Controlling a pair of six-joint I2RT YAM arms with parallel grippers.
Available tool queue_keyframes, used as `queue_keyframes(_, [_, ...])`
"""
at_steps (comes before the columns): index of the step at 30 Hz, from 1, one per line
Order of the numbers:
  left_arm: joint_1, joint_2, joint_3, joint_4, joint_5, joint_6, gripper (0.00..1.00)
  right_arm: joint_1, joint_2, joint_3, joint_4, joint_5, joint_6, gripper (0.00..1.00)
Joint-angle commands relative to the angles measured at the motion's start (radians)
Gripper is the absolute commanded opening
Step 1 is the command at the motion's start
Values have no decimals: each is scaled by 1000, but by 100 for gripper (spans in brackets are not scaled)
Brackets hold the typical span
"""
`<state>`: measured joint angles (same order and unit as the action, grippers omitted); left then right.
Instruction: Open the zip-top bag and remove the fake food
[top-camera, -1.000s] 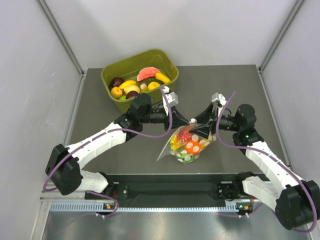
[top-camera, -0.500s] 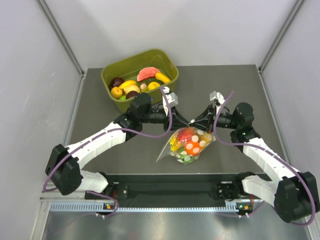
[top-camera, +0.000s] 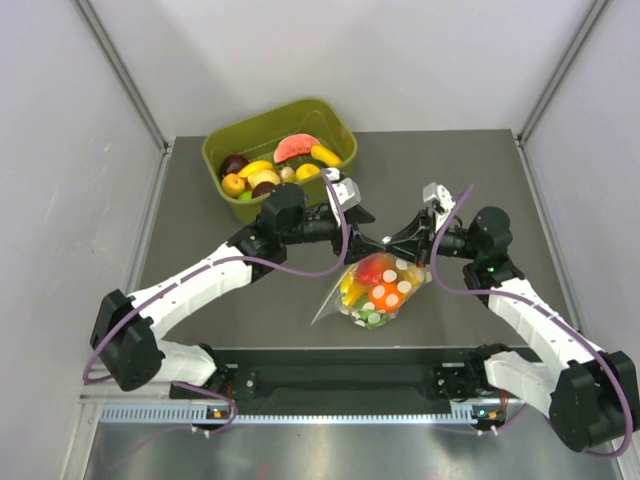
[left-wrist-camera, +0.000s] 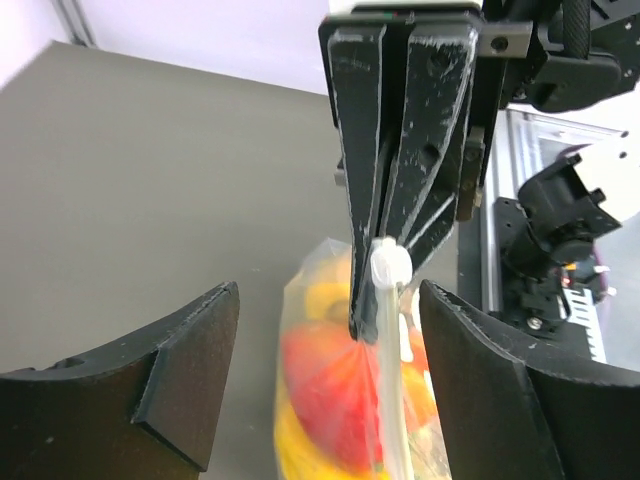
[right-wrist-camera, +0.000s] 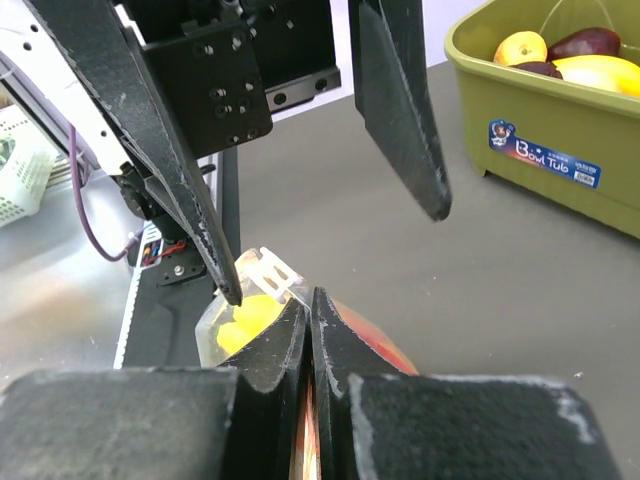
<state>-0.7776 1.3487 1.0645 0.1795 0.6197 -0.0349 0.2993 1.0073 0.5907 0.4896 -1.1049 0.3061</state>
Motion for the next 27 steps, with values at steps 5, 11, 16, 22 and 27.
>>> queue_keyframes(5, [-23, -3, 74, 45, -95, 64, 75, 6, -7, 26, 37, -30, -22, 0])
queue_keyframes(11, [-41, 20, 95, 25, -104, 76, 72, 4, -1, 29, 37, -39, -19, 0])
queue_keyframes(16, [-57, 32, 109, -14, -110, 98, 71, 4, -3, 27, 37, -39, -21, 0])
queue_keyframes(22, [-71, 46, 132, -87, -117, 124, 67, 4, 5, 29, 37, -39, -19, 0])
queue_keyframes(27, [-72, 30, 115, -81, -129, 127, 47, 4, 2, 26, 37, -36, -19, 0])
